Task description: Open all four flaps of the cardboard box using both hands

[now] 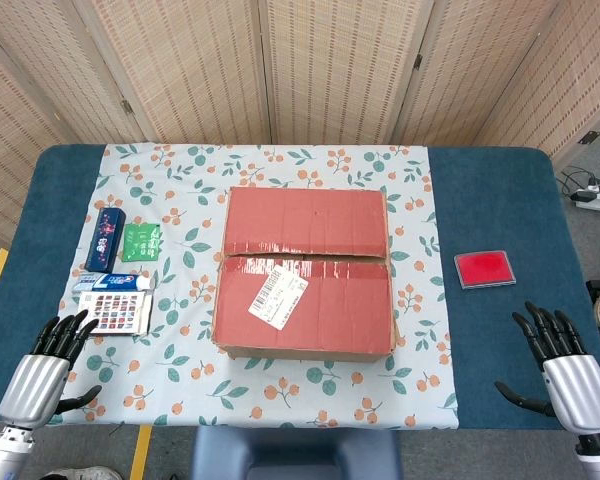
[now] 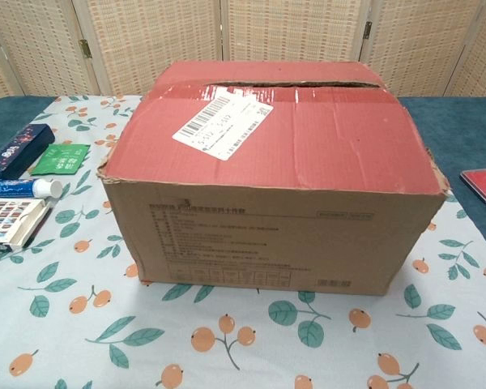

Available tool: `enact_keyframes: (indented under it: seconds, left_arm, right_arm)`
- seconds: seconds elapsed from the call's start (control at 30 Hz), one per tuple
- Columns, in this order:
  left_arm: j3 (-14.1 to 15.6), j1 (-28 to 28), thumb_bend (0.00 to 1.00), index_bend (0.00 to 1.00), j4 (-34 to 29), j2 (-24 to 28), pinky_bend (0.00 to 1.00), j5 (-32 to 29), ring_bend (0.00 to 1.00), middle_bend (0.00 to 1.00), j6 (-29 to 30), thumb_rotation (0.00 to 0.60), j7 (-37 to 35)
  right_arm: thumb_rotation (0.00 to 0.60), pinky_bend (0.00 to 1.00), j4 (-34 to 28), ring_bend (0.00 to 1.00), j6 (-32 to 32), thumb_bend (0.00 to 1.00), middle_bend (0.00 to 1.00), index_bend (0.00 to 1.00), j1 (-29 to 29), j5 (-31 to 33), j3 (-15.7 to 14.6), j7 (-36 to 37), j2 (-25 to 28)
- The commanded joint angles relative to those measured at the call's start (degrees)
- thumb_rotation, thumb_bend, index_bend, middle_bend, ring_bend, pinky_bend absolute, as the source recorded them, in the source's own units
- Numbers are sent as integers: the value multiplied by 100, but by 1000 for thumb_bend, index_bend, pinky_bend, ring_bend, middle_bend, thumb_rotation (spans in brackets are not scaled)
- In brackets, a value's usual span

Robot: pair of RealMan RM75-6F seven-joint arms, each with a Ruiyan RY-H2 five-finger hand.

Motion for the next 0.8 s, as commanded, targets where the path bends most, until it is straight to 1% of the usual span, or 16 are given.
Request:
enact_keyframes:
  seconds: [0.03,0.3,0.33,0.43,0.6,0.7,0.8]
  left_arm:
    - [0,6,227,0,-3,-3,0,4,0,0,7,600,7]
    - [-4,-26,227,0,-16,-18,0,52,0,0,-18,600,49]
    - [-9,-33,227,0,-14,-14,0,37,0,0,-33,600,31]
    - [-49,-58,227,0,3,8,0,-78,0,0,-102,600,-60]
    - [-104,-92,227,0,19,30,0,-224,0,0,-189,600,-128]
    - [-111,-102,259,0,22,53,0,-241,0,0,-202,600,-180]
    - [-139,-90,287,0,45,77,0,-269,0,0,-155,600,-263]
  right_arm:
    - [417,31,3,0,-48,242,0,0,24,16,-5,7,1]
    - [417,31,1,0,63,242,0,0,-17,30,12,115,38]
    - [415,31,5,0,47,243,0,0,-5,78,43,106,28]
    - [415,31,40,0,-99,242,0,0,125,331,264,-157,-21]
    - [415,31,-150,0,-762,243,0,0,700,613,649,1,149]
    - [414,31,-269,0,-1372,243,0,0,1139,867,878,206,282]
    - [415,31,-370,0,-1909,243,0,0,1561,1004,1059,566,363]
